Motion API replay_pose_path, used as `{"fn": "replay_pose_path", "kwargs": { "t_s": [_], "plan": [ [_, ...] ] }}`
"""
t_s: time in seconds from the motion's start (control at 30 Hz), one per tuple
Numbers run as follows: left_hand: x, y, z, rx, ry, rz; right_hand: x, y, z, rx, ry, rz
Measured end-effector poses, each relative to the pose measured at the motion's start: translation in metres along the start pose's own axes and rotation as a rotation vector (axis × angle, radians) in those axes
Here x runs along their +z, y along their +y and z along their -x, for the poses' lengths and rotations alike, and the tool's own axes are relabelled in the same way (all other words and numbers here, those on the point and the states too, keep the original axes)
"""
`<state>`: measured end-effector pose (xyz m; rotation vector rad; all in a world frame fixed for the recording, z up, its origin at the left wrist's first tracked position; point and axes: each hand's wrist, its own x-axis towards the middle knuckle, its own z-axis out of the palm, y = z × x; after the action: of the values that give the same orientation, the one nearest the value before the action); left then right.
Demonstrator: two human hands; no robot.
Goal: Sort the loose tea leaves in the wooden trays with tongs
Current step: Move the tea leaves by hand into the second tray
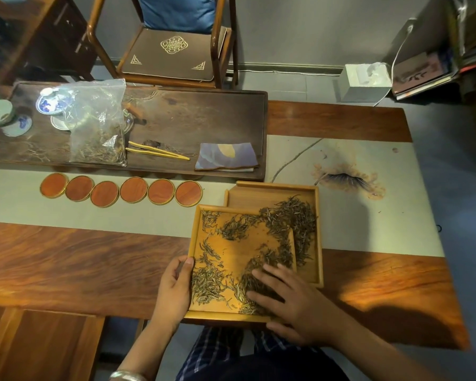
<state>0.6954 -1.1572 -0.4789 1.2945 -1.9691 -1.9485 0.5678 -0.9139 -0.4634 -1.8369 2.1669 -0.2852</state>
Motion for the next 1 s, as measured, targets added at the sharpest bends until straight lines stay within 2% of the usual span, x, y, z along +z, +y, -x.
{"fn": "replay_pose_path", "kwargs": {
  "t_s": [0.6,1.0],
  "plan": [
    [0.005,0.000,0.007,0.019,-0.035,-0.009,0.002,0.041,-0.014,0.288,-0.165,-0.070],
    [0.001,0.001,0.010,-0.006,-0.016,-0.012,0.001,0.065,-0.022,0.504,-0.096,-0.073]
  ]
}}
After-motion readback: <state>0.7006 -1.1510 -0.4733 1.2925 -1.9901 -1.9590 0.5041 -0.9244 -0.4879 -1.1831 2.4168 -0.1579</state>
